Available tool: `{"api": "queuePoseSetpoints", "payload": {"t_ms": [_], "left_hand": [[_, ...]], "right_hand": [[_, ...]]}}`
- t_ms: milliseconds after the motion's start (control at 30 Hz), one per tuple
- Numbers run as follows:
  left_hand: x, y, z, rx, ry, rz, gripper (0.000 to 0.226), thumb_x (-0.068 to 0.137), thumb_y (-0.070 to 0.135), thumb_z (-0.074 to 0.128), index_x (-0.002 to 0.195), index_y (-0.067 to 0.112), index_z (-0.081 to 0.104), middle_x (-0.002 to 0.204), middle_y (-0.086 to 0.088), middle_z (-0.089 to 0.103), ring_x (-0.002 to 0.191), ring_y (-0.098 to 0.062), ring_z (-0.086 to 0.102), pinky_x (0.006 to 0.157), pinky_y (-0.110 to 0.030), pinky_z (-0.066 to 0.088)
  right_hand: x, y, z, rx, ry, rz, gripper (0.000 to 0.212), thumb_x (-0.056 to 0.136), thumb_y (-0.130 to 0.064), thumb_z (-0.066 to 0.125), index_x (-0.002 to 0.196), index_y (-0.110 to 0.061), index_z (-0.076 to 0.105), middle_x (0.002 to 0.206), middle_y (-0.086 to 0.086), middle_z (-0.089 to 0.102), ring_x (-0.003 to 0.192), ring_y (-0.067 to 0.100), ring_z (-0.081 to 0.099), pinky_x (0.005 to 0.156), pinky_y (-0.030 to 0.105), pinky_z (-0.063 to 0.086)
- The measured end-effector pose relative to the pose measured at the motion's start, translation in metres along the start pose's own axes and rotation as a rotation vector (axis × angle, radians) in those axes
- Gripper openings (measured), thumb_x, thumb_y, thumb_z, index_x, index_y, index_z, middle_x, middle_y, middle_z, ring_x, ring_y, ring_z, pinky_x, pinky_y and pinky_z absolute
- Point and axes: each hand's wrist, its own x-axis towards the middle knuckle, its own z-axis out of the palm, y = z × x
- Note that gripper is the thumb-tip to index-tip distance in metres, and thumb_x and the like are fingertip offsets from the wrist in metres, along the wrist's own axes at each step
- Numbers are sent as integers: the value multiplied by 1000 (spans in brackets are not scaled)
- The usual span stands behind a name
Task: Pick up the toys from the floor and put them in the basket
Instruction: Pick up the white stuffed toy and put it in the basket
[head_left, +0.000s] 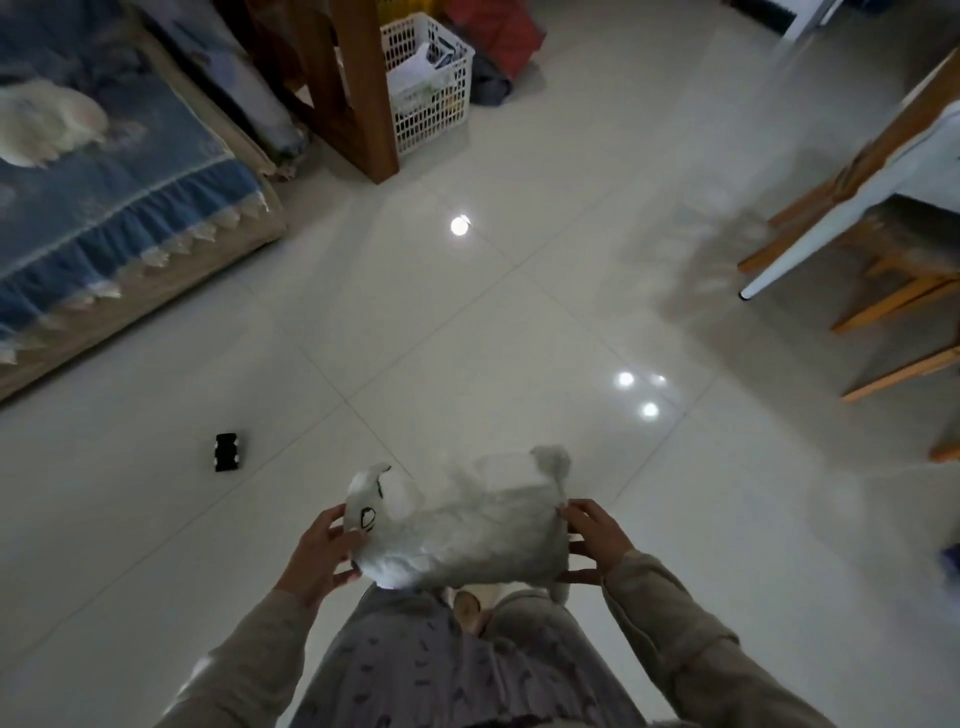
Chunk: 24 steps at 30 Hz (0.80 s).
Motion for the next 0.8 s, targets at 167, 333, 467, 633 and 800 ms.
{"api": "queuePoseSetpoints", "payload": {"t_ms": [167,333,467,633,800], "left_hand": [[39,50,19,-64,41,-5,40,90,-3,47,127,10,48,111,-14,53,85,-28,52,64,-30,45],[99,117,35,-50,43,-8,32,90,-1,50,119,11,52,97,-15,59,79,-29,54,64,-32,45],[147,194,50,45,-11,14,25,89,0,50,111,13,54,81,-8,62,67,-24,54,61,-30,45],[189,292,78,157,-115,63,21,90,3,51,106,17,54,83,-8,64,68,-25,57,60,-28,45],[221,373,111,177,-179,82,19,91,6,51,95,24,56,83,-6,65,68,-23,57,60,-30,46]], "right_hand": [[38,-75,0,-20,-39,-19,26,92,-23,55,114,-13,49,111,15,55,84,24,58,72,46,54],[82,-141,1,-11,-14,-19,28,91,-20,55,116,-10,49,118,19,53,96,31,56,75,49,53],[113,-200,-1,31,34,-6,33,91,-22,55,121,-9,50,121,22,56,97,33,58,77,50,54],[144,-278,-4,52,103,-42,34,92,-21,53,123,-8,48,115,19,55,97,34,56,81,53,52],[173,-349,-14,83,188,-109,31,92,-22,53,121,-10,50,118,18,56,99,35,57,70,43,55]]}}
